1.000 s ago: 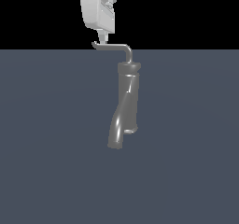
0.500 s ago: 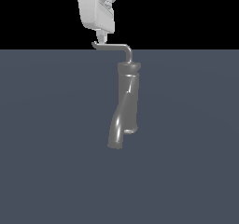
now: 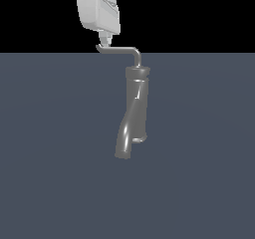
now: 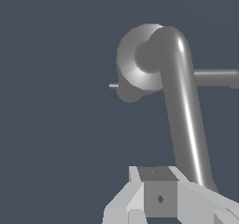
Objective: Turn on the faucet by rotating a designated handle.
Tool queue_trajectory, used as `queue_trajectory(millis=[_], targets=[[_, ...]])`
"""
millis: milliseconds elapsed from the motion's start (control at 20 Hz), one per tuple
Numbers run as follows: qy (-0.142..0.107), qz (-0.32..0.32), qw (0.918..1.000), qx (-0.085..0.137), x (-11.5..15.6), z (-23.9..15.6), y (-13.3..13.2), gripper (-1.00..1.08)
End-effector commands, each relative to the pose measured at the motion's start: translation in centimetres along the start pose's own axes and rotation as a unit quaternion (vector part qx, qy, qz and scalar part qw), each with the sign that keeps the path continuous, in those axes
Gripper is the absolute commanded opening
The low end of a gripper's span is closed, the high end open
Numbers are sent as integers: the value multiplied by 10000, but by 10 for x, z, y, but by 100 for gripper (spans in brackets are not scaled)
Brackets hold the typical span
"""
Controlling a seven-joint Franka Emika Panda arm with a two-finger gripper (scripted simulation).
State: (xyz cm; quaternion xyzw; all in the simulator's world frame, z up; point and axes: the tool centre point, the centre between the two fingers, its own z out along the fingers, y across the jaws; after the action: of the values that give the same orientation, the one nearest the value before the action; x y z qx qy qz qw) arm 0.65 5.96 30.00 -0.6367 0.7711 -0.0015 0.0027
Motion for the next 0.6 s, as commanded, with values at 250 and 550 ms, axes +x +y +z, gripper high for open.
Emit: queue_trajectory(millis=[250, 550], targets=[[11, -7, 10000, -28, -2, 0, 25, -100], [11, -7, 10000, -28, -3, 0, 40, -100]])
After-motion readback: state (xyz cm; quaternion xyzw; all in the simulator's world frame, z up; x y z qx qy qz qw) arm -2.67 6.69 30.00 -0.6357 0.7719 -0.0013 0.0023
